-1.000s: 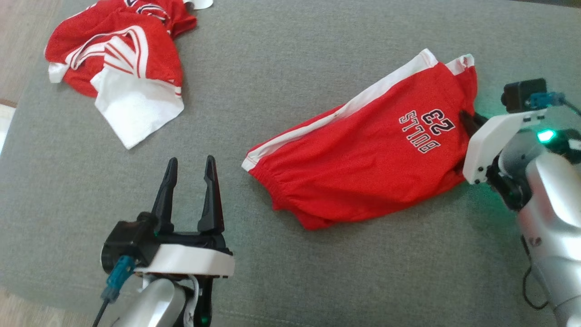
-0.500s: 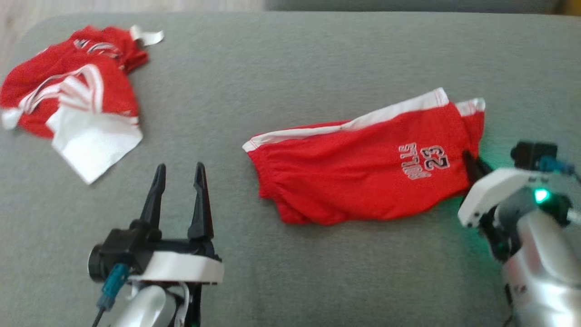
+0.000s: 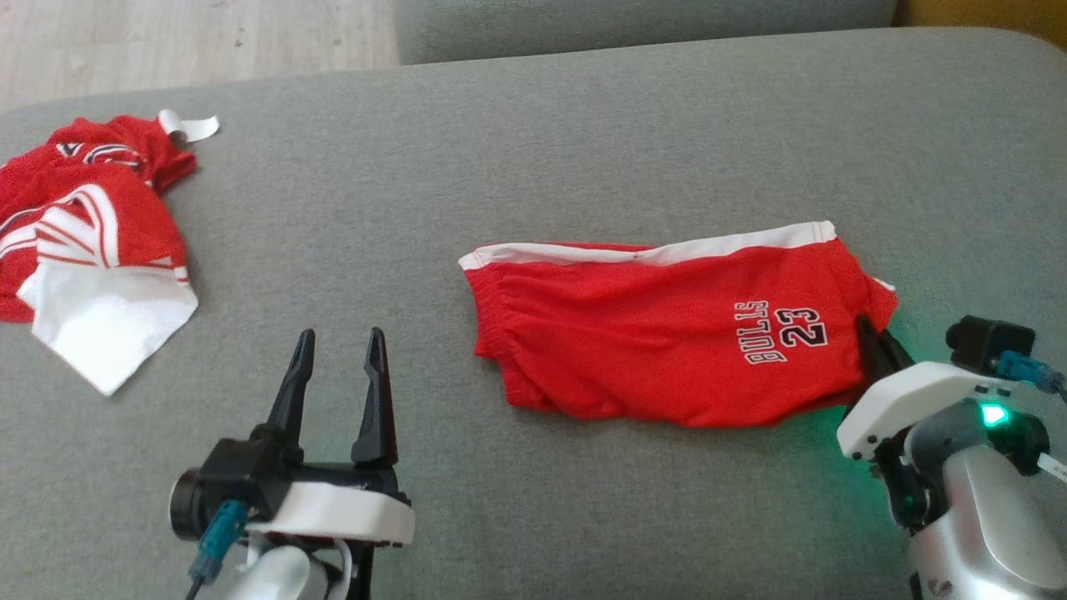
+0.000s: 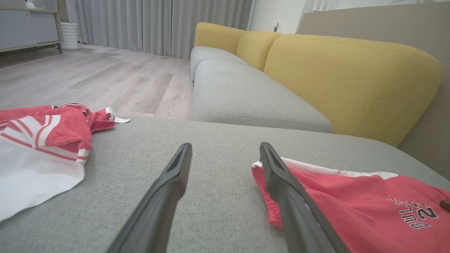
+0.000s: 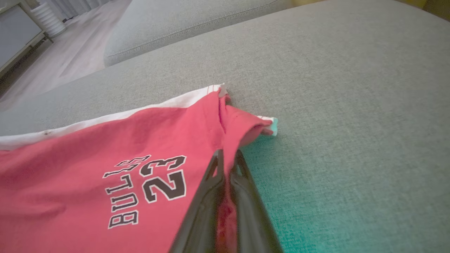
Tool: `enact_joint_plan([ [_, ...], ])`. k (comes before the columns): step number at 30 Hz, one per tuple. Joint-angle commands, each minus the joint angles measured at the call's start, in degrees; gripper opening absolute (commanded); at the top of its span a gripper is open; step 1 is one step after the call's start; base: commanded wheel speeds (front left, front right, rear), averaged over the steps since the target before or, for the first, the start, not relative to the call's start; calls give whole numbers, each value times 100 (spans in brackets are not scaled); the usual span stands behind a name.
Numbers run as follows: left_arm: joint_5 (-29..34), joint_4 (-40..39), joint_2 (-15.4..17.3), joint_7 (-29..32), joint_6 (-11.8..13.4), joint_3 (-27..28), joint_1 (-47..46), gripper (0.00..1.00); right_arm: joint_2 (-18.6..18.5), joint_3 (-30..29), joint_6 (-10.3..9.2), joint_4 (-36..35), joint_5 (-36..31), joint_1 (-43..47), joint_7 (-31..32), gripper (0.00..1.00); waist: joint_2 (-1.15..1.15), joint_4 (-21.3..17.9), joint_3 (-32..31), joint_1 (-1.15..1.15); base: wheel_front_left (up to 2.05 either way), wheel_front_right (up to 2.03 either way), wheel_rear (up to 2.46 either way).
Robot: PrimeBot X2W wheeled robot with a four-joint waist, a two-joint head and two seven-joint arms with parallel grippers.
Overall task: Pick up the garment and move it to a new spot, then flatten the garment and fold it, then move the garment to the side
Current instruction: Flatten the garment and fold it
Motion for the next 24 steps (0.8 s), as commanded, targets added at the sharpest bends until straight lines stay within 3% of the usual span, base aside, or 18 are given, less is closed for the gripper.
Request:
enact_joint_plan([
  [1,14,-112,95,-10,5,157,-148,100,46,66,43,-260,-51,-71,0,0,0,60,-5,0,0,0,0],
  [9,-33,-55,8,-44,-1,143,-95,100,89,226,43,-760,-276,-317,185,0,0,417,-86,0,0,0,0],
  [17,-50,-1,-102,-91,-55,134,-98,100,101,1508,43,-1212,364,-928,503,0,0,760,-165,0,0,0,0],
  [24,-72,88,-225,-120,-180,90,-155,100,102,2592,43,-966,837,-1146,585,0,0,1088,-112,0,0,0,0],
])
